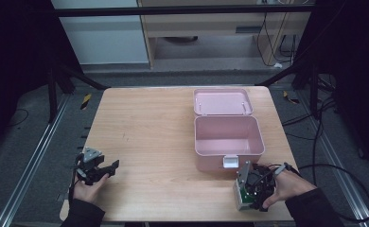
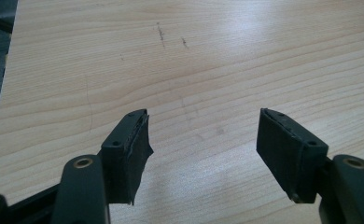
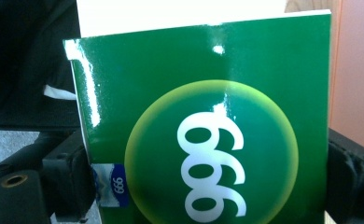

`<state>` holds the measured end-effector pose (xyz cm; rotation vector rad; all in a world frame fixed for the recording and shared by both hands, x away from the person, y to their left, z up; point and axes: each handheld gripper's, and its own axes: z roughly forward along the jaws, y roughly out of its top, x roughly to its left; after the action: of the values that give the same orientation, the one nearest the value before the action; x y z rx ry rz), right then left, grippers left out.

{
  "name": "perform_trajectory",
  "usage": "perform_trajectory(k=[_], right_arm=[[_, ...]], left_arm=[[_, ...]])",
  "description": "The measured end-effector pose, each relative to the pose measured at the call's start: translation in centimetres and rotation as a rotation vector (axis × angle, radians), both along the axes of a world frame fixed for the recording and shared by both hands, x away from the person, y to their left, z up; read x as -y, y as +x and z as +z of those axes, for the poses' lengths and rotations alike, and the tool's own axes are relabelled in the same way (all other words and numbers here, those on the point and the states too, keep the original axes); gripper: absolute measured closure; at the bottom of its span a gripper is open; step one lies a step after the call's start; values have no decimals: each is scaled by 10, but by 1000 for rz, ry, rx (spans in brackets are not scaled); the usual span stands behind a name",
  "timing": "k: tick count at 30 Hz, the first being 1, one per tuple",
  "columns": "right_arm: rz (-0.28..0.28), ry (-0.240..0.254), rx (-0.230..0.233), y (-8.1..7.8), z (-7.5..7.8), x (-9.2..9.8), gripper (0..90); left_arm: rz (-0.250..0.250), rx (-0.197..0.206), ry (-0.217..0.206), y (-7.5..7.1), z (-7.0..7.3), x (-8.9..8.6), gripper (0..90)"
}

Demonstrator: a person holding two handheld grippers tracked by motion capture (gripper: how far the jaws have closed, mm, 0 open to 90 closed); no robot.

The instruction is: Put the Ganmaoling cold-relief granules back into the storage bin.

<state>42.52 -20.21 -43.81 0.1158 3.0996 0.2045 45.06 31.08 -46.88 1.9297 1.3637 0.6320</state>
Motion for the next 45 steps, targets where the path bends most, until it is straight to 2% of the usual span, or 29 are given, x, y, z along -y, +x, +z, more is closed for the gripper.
perform_trajectory(k=[14,20,21,26,31,45], right_arm=[[-15,-8,-3,0,3,1,155],[-32,-12,-21,-3,8,2,160],[-43,2,-21,-5,12,3,161],[-60,0,-22,-6,25,4,162],[-80,22,-28,-7,36,3,161],[-95,39,-28,-9,60,1,161]], left_arm=[[2,1,0,0,0,0,338],[0,0,3,0,0,0,338],[1,0,3,0,0,0,338],[1,0,3,0,0,0,338],[1,1,0,0,0,0,338],[1,1,0,0,0,1,338]])
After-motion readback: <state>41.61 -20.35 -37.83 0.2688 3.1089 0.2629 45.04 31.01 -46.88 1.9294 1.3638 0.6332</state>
